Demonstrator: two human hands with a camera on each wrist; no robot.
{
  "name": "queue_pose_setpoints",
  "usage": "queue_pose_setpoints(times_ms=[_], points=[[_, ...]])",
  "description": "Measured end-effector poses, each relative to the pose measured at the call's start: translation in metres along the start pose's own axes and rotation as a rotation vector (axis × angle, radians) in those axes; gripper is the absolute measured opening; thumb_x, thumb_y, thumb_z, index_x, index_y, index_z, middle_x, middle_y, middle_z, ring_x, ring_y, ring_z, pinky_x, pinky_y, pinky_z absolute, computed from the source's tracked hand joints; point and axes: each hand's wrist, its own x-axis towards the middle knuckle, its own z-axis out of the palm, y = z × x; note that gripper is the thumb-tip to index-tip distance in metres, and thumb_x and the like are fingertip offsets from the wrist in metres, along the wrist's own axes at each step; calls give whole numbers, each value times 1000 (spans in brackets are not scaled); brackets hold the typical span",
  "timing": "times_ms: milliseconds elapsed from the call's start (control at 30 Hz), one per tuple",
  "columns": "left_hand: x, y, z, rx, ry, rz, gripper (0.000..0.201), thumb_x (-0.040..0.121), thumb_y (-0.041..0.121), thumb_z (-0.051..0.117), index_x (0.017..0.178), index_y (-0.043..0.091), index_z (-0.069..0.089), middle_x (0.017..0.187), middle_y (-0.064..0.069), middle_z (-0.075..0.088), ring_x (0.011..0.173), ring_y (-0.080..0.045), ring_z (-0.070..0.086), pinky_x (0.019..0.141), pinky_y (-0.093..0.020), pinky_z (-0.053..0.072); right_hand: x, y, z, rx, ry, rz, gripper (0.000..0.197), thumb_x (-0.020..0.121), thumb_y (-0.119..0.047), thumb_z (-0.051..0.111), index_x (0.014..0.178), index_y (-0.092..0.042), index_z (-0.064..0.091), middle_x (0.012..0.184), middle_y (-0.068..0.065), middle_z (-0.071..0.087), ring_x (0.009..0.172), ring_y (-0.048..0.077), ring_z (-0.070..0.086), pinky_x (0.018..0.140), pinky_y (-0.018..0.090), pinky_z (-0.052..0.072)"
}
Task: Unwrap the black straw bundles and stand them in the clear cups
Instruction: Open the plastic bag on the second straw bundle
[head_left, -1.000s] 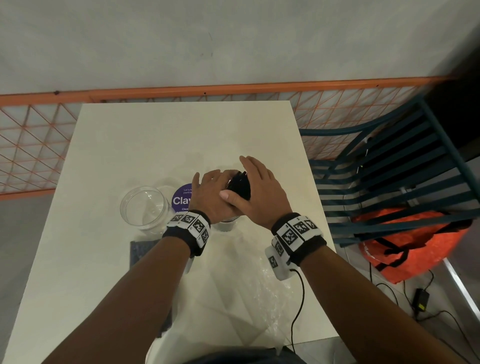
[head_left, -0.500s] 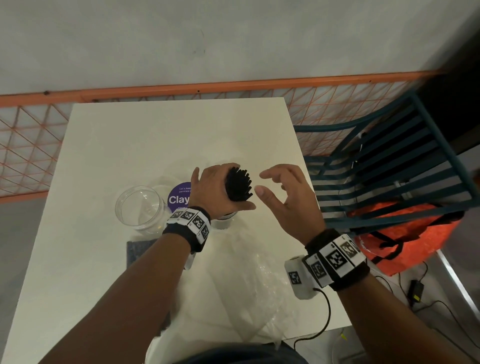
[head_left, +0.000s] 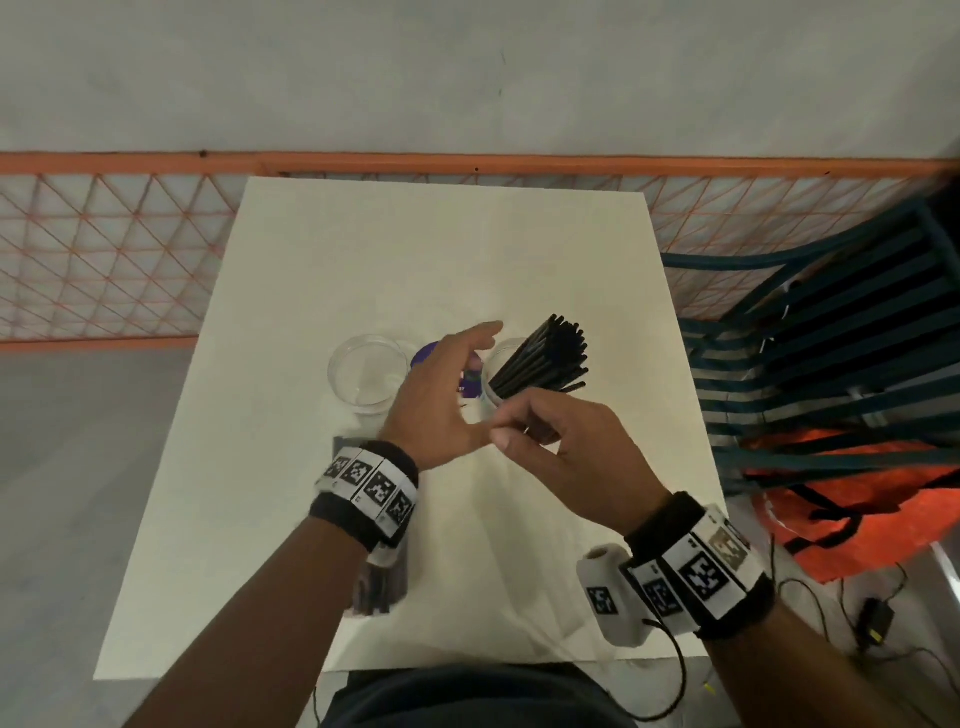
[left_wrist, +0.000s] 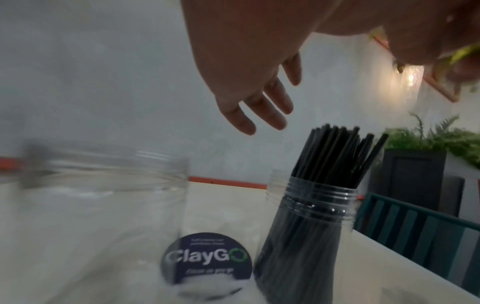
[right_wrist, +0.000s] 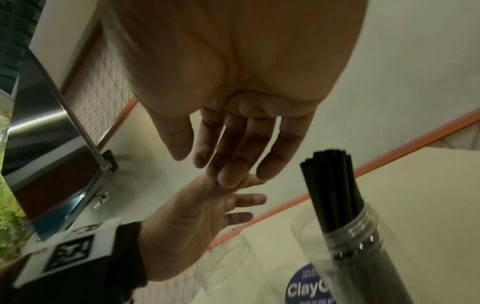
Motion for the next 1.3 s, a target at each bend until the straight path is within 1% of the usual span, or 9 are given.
queue_pose_setpoints(times_ms=[200, 300, 433, 633, 800, 900, 1000, 1167, 1300], points=[[-110, -60, -45, 178, 36, -319, 35, 81, 53, 68, 112, 36, 61, 103, 13, 70, 87, -10, 68, 82, -41, 58, -9, 15, 78, -73, -302, 238, 19, 89, -45, 58, 101, -31, 61, 89, -14, 66, 78, 5, 60, 76, 28, 53], [-149, -97, -54, 218, -73, -651, 50, 86, 47, 71, 128, 27, 51, 124, -1, 64, 104, -20, 64, 91, -38, 53, -6, 39, 125, -79, -556, 489, 38, 86, -51, 60, 115, -27, 57, 100, -6, 65, 90, 13, 62, 79, 27, 47], [-171, -134, -44, -17, -131, -874, 71, 88, 47, 70, 144, 22, 34, 124, -10, 65, 110, -29, 64, 97, -42, 50, 1, 52, 175, 28, -610, 710, 71, 79, -61, 63, 136, -23, 42, 121, 5, 64, 105, 23, 63, 89, 36, 52], [-170, -140, -32, -198, -163, -807, 60, 95, 43, 60, 143, 22, 31, 124, -16, 68, 99, -31, 70, 76, -45, 62, 3, 33, 218, 278, -410, 859, 71, 79, -52, 67, 135, -21, 37, 127, 7, 60, 107, 27, 63, 86, 52, 57], [-172, -117, -61, -415, -71, -787, 74, 93, 49, 62, 150, 41, 16, 108, -13, 73, 87, -26, 75, 65, -36, 61, -2, -10, 188, 534, -288, 926, 75, 88, -56, 57, 149, -30, 21, 110, 0, 60, 95, 24, 68, 71, 37, 59], [-171, -94, -83, -415, -112, -703, 48, 98, 52, 51, 141, 41, 35, 98, -7, 74, 63, -17, 72, 57, -31, 56, -7, -37, 160, 625, -253, 880, 65, 89, -59, 51, 144, -31, 31, 115, 7, 64, 97, 33, 70, 73, 40, 61], [-168, -79, -91, -406, -93, -687, 33, 102, 53, 40, 126, 37, 54, 97, 0, 73, 63, -20, 72, 57, -30, 53, -13, -56, 143, 660, -272, 806, 59, 78, -67, 48, 128, -35, 48, 111, 7, 69, 85, 25, 72, 77, 41, 59], [-161, -75, -91, -255, -124, -628, 32, 106, 44, 34, 117, 33, 62, 91, -3, 75, 65, -17, 72, 61, -31, 51, -10, -62, 142, 488, -281, 690, 43, 93, -54, 47, 131, -34, 48, 105, 6, 68, 78, 20, 69, 79, 45, 59], [-164, -65, -100, 397, -22, -448, 32, 103, 35, 41, 134, 36, 45, 88, 6, 69, 70, -19, 69, 60, -29, 45, -5, -61, 141, 406, -294, 636, 40, 96, -45, 50, 132, -28, 48, 99, 7, 69, 73, 17, 66, 73, 38, 59]])
